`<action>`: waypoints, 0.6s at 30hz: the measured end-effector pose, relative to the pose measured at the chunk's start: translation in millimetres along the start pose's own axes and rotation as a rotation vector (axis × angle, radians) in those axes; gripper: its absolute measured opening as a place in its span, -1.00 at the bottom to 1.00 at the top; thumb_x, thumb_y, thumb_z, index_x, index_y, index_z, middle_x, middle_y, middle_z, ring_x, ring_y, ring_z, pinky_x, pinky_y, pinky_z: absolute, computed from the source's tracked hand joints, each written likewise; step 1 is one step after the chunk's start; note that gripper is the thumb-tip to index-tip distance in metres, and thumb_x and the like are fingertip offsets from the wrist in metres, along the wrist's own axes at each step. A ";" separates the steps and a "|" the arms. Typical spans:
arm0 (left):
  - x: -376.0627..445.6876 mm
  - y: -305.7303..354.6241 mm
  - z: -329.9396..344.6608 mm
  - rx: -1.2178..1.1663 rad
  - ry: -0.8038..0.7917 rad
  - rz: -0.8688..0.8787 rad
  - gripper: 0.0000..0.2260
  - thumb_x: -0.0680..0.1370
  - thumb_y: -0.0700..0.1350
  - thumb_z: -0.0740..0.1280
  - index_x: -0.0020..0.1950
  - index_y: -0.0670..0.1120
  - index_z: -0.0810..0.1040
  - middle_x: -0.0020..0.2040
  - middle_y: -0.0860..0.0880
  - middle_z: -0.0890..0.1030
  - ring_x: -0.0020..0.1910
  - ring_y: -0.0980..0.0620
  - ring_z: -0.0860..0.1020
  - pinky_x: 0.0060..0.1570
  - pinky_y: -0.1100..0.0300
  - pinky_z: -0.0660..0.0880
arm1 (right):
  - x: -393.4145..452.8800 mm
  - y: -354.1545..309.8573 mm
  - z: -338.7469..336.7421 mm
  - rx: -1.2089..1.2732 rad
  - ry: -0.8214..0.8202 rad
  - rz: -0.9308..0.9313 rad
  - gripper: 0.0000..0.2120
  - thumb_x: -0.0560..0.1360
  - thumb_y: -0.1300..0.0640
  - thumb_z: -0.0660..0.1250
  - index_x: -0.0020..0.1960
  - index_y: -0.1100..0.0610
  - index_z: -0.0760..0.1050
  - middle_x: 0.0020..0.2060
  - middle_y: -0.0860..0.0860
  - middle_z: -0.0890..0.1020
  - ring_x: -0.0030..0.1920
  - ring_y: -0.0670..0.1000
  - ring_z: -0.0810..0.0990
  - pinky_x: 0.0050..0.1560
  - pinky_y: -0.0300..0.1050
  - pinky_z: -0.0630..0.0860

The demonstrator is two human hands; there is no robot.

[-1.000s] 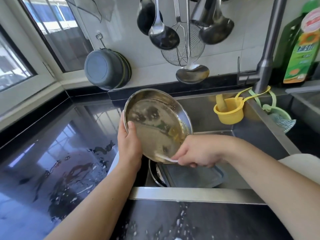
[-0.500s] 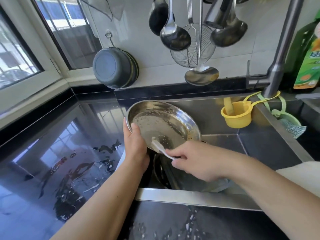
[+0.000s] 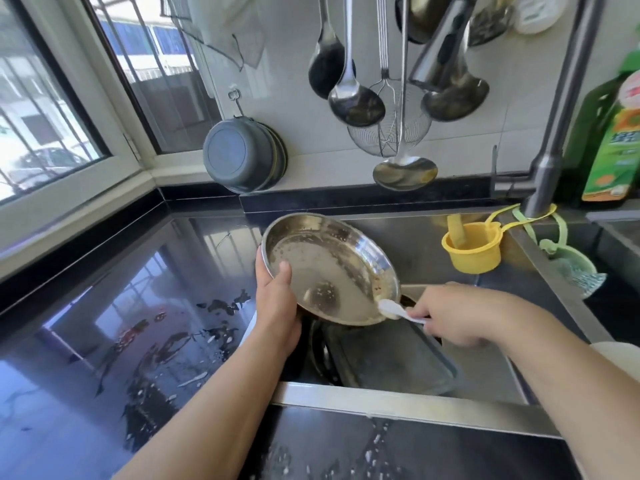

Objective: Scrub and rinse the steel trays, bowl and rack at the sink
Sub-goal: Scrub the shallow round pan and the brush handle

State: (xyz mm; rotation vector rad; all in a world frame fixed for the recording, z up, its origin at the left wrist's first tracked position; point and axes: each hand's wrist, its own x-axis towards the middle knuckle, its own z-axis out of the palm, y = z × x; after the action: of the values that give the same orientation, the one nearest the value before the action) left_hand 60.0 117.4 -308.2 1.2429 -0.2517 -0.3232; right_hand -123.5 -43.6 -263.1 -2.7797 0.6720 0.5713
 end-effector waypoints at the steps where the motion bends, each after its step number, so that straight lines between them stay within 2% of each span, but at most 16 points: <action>1: -2.2 1.7 -0.5 0.016 -0.018 -0.020 -0.49 0.72 -0.30 0.11 0.52 0.23 0.39 0.30 -0.05 0.64 0.21 -0.08 0.65 0.16 -0.07 0.64 | 7.0 9.7 4.3 0.037 -0.017 0.072 -0.66 0.65 0.21 0.20 0.36 -0.01 0.54 -0.02 0.10 0.64 -0.22 0.08 0.52 -0.33 -0.12 0.42; 3: -6.4 5.4 0.7 0.073 -0.077 -0.057 -0.37 0.65 -0.41 0.10 0.54 0.21 0.36 0.31 -0.08 0.63 0.20 -0.10 0.64 0.01 0.00 0.67 | 17.9 26.6 13.5 0.189 -0.055 0.163 -0.60 0.61 0.33 0.19 0.35 0.05 0.55 -0.09 0.16 0.63 -0.26 0.16 0.52 -0.39 -0.12 0.43; 4: -5.6 6.7 3.0 0.115 -0.102 -0.070 -0.32 0.62 -0.44 0.09 0.57 0.21 0.31 0.34 -0.08 0.60 0.22 -0.11 0.62 0.00 0.00 0.66 | 21.2 32.6 15.4 0.274 -0.043 0.175 -0.60 0.60 0.36 0.18 0.34 0.08 0.56 -0.15 0.17 0.60 -0.30 0.15 0.52 -0.39 -0.12 0.43; 6: -2.1 10.5 9.2 0.219 -0.137 -0.107 -0.21 0.59 -0.46 0.12 0.62 0.29 0.18 0.40 -0.04 0.51 0.28 -0.15 0.57 0.11 -0.11 0.65 | 23.2 39.5 13.5 0.411 0.065 0.166 -0.65 0.59 0.34 0.20 0.30 0.12 0.57 -0.22 0.11 0.58 -0.36 0.10 0.51 -0.39 -0.16 0.46; 7: -2.2 14.2 14.4 0.317 -0.151 -0.108 -0.19 0.57 -0.44 0.14 0.60 0.33 0.18 0.37 -0.01 0.49 0.26 -0.14 0.58 0.13 -0.15 0.65 | 22.8 40.5 11.1 0.459 0.132 0.166 -0.64 0.60 0.33 0.20 0.33 0.12 0.56 -0.19 0.10 0.60 -0.35 0.08 0.51 -0.39 -0.16 0.48; 8: -0.9 16.1 19.3 0.454 -0.165 -0.080 -0.23 0.54 -0.41 0.15 0.55 0.33 0.28 0.32 0.00 0.50 0.19 -0.11 0.61 0.08 -0.14 0.67 | 22.7 40.7 9.6 0.488 0.180 0.176 -0.63 0.62 0.32 0.19 0.34 0.10 0.56 -0.11 0.13 0.63 -0.33 0.10 0.51 -0.38 -0.15 0.49; 9: 0.4 18.4 24.2 0.626 -0.183 -0.032 -0.32 0.49 -0.38 0.14 0.42 0.29 0.48 0.25 -0.02 0.55 0.09 -0.07 0.64 -0.02 -0.04 0.70 | 22.9 40.6 9.6 0.512 0.213 0.185 -0.63 0.63 0.32 0.18 0.36 0.08 0.55 -0.04 0.17 0.63 -0.31 0.12 0.51 -0.39 -0.14 0.49; 10: 1.7 21.0 29.0 0.808 -0.197 0.023 -0.42 0.45 -0.36 0.12 0.17 0.22 0.64 0.16 -0.07 0.60 -0.04 -0.06 0.65 -0.17 0.07 0.68 | 22.7 39.5 10.4 0.533 0.232 0.190 -0.64 0.64 0.31 0.18 0.36 0.08 0.54 0.00 0.18 0.63 -0.30 0.12 0.51 -0.40 -0.14 0.49; 11: 4.4 24.2 34.0 0.996 -0.206 0.066 -0.54 0.43 -0.35 0.10 -0.02 0.10 0.65 0.06 -0.13 0.61 -0.14 -0.07 0.64 -0.31 0.14 0.61 | 22.8 38.3 11.0 0.551 0.245 0.192 -0.64 0.65 0.31 0.18 0.37 0.09 0.54 0.02 0.18 0.62 -0.29 0.12 0.51 -0.38 -0.13 0.50; 12: 5.0 30.0 39.9 1.180 -0.227 0.105 -0.65 0.45 -0.34 0.10 -0.11 0.01 0.60 -0.01 -0.16 0.60 -0.18 -0.11 0.61 -0.35 0.14 0.56 | 23.6 38.0 12.3 0.562 0.250 0.186 -0.63 0.64 0.30 0.17 0.38 0.10 0.54 0.03 0.18 0.62 -0.28 0.13 0.52 -0.37 -0.11 0.51; 14: 7.4 45.1 51.8 1.582 -0.326 0.117 -0.85 0.55 -0.28 0.14 -0.11 -0.14 0.48 -0.04 -0.16 0.60 -0.16 -0.13 0.57 -0.24 0.11 0.52 | 25.6 39.7 13.8 0.587 0.264 0.181 -0.63 0.64 0.29 0.17 0.37 0.07 0.55 0.03 0.17 0.64 -0.29 0.14 0.55 -0.38 -0.12 0.51; 16: 7.7 62.0 65.9 1.886 -0.431 0.062 -0.81 0.60 -0.22 0.16 -0.19 -0.18 0.46 -0.20 -0.14 0.63 -0.25 -0.12 0.65 -0.32 0.15 0.54 | 27.9 41.0 13.6 0.620 0.269 0.180 -0.62 0.63 0.32 0.16 0.36 0.07 0.55 0.03 0.20 0.66 -0.28 0.16 0.60 -0.37 -0.12 0.52; 18: 5.2 76.0 80.6 2.043 -0.527 -0.057 -0.73 0.65 -0.19 0.17 -0.23 -0.19 0.48 -0.34 -0.10 0.60 -0.36 -0.05 0.70 -0.44 0.25 0.53 | 28.7 39.5 13.8 0.645 0.258 0.171 -0.59 0.63 0.35 0.14 0.39 0.09 0.53 0.05 0.21 0.66 -0.26 0.16 0.61 -0.31 -0.07 0.55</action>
State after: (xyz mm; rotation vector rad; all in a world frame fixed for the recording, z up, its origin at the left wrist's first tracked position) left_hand 43.7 66.1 -211.2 3.1557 -1.1731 -0.4098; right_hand -123.3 -85.0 -292.5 -2.2109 0.9526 -0.0002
